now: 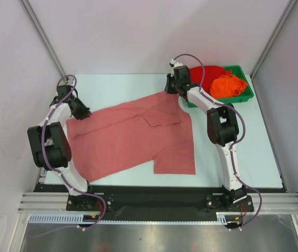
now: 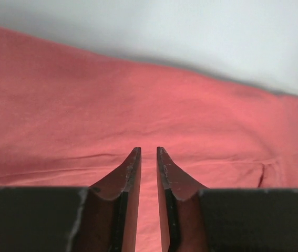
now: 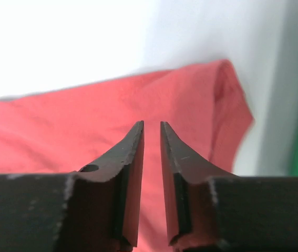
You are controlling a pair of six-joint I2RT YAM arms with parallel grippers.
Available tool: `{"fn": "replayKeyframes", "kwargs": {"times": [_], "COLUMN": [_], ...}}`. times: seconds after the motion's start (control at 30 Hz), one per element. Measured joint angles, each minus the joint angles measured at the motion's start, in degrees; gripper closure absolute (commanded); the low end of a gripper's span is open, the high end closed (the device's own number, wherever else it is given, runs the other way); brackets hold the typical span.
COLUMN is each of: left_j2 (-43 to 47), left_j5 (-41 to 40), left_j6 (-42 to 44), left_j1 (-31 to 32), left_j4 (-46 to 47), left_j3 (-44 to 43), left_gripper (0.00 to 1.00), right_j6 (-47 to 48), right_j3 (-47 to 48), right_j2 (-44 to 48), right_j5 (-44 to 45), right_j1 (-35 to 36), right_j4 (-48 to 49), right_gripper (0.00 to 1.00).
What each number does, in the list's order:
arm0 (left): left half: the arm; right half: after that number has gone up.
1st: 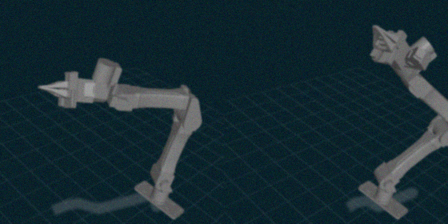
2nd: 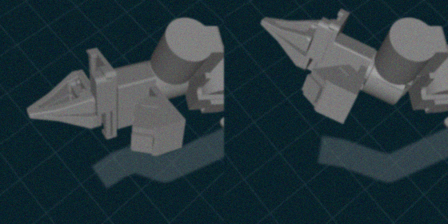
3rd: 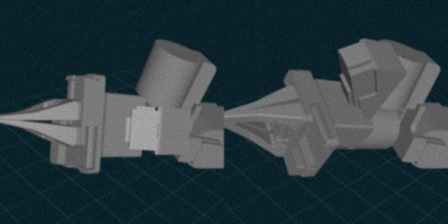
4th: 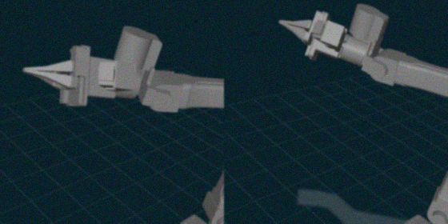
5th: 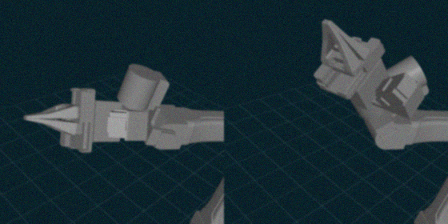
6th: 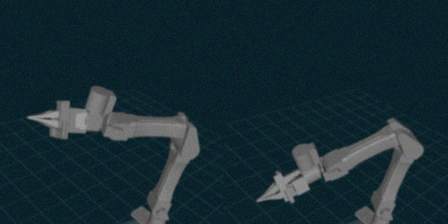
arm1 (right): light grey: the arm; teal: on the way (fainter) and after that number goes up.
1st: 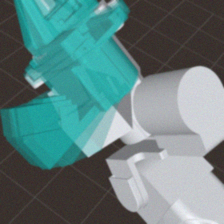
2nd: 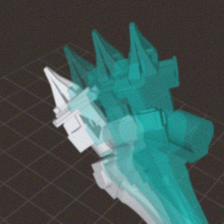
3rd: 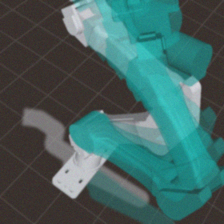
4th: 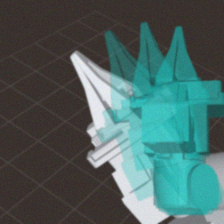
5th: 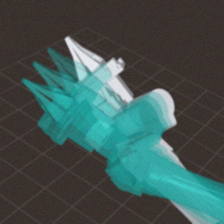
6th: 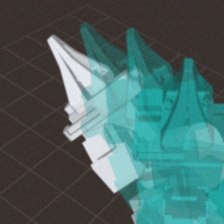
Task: Fold and stack the t-shirts
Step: Fold the tshirt
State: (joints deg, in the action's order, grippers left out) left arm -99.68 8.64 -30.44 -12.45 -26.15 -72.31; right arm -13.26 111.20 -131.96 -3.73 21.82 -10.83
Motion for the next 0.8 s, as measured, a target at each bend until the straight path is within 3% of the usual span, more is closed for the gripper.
{"fn": "replayKeyframes", "kwargs": {"times": [0.07, 0.17, 0.8], "left_j2": [-2.16, -4.50, -12.02], "left_j5": [1.07, 2.10, 3.78], "left_j6": [-0.15, -0.52, -1.62], "left_j1": [-0.74, -2.95, -8.76], "left_j4": [0.26, 0.68, 0.37], "left_j3": [0.24, 1.14, -0.57], "left_gripper": [0.80, 0.81, 0.77], "right_j6": [-0.87, -3.41, -10.51], "right_j3": [3.10, 7.13, 24.44], "right_j2": [-3.74, -9.03, -21.84], "right_j5": [-1.46, -3.58, 0.02], "right_j1": [-0.15, -0.68, -5.42], "right_j4": [0.09, 0.68, -6.64], "right_gripper": [0.95, 0.99, 1.00]}}
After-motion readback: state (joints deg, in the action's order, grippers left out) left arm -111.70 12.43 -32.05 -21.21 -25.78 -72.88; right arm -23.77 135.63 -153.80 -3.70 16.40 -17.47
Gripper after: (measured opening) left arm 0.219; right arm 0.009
